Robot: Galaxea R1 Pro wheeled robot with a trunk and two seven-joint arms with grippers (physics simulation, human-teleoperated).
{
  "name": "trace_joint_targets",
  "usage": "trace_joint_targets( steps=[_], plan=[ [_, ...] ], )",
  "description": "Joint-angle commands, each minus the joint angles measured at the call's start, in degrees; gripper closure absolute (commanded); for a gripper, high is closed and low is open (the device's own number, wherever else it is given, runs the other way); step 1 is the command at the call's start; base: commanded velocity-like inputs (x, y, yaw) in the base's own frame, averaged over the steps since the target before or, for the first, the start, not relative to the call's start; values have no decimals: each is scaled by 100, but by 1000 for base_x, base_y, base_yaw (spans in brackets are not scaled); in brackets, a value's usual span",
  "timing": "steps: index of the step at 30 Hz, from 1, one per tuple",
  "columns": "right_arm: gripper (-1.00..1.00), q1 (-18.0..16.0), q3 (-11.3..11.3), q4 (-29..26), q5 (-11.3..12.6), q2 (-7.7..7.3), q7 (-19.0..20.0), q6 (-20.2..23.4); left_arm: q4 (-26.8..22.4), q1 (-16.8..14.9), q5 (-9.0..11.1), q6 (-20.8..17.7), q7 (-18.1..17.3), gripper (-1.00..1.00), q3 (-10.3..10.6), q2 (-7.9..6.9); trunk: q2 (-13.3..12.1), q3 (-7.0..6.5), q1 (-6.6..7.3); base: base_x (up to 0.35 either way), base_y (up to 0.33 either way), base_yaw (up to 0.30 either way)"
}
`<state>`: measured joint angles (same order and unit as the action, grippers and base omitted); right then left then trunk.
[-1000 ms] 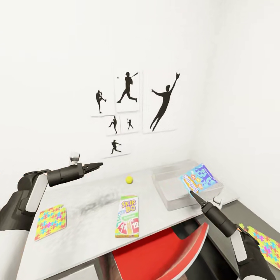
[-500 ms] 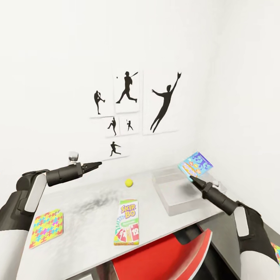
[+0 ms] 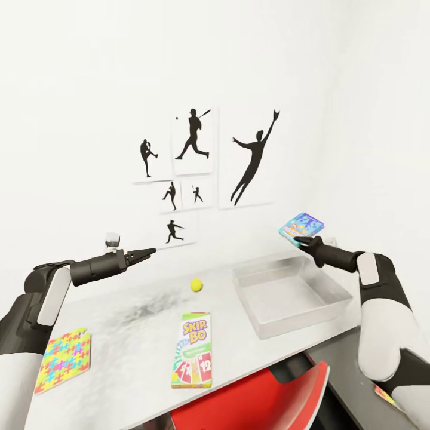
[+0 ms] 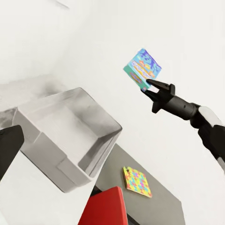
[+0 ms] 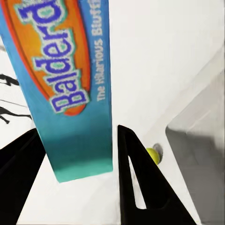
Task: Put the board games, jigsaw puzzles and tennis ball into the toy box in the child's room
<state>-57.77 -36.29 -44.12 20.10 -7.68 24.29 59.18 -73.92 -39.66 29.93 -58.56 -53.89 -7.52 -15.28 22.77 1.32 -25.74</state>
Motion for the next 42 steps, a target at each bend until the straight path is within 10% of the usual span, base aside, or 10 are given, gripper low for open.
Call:
trace_joint_targets(
  steps=[1,9,19,34,42],
  plan=[
    [100,-85,-24,210,48,-106,-94,38,1,-6,-15,-18,-24,-100,-3,3,14,13,-4,20,-31,0],
    [100,-285,-110,1098,63,-555,-394,17,1,-6,-20,-35,-18,-100,9,22,14,13,-4,-137,-4,0],
    [100,-297,-101,1167,24,-521,-508,-5,1,-6,-22,-33,-15,-100,6,24,14,13,-4,-14,1,0],
    [100,-725,-18,1501,-36,-499,-1897,82,1,-6,-22,-24,-16,-100,3,19,14,13,-4,0,0,0],
    [100,-1024,1457,1746,-52,-594,-1915,82,1,-6,-22,-16,-16,-100,5,17,14,13,-4,0,0,0]
  ],
)
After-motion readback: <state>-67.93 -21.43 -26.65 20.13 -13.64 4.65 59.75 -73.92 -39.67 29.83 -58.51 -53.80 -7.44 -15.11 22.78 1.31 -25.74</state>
